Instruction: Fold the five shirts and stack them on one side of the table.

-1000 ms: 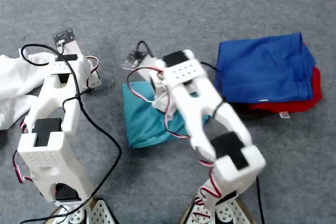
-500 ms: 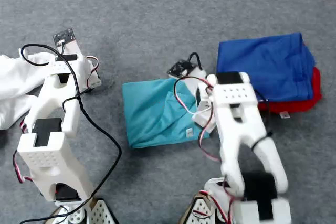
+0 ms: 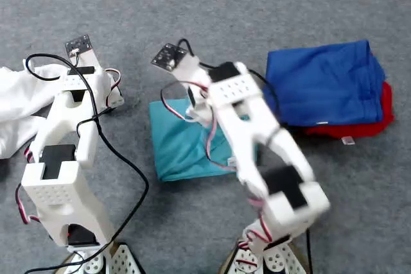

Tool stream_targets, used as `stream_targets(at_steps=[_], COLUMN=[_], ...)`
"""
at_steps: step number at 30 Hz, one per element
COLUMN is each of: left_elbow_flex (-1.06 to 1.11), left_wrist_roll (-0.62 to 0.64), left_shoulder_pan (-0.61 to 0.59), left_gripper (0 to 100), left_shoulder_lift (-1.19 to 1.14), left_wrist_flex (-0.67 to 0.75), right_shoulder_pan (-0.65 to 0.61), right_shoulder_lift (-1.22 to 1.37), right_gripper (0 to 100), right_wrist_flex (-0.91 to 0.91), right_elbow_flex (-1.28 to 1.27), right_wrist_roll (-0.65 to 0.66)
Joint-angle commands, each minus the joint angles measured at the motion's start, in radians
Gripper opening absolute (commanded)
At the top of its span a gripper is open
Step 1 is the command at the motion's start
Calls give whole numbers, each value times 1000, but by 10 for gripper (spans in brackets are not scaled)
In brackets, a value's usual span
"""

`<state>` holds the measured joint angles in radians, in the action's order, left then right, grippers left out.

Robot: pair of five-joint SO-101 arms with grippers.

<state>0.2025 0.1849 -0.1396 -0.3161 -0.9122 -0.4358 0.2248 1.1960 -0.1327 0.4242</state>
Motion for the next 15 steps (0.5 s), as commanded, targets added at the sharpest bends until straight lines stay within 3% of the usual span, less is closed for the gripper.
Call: stream_targets(at_steps=[1, 7, 15], left_elbow_flex=[-20, -20, -21], left_wrist_roll=[-11, -12, -12], left_shoulder_pan=[5, 5, 5], left_gripper=[18, 18, 18], left_shoulder_lift=[47, 47, 47], left_wrist_flex=[6, 6, 6], right_shoulder_pan=[-10, -1, 154], right_shoulder_lift=[125, 188, 124], right_gripper=[2, 2, 2], right_wrist_flex=[69, 147, 290], right_elbow_flex=[180, 219, 186], right_wrist_roll=[-14, -5, 66])
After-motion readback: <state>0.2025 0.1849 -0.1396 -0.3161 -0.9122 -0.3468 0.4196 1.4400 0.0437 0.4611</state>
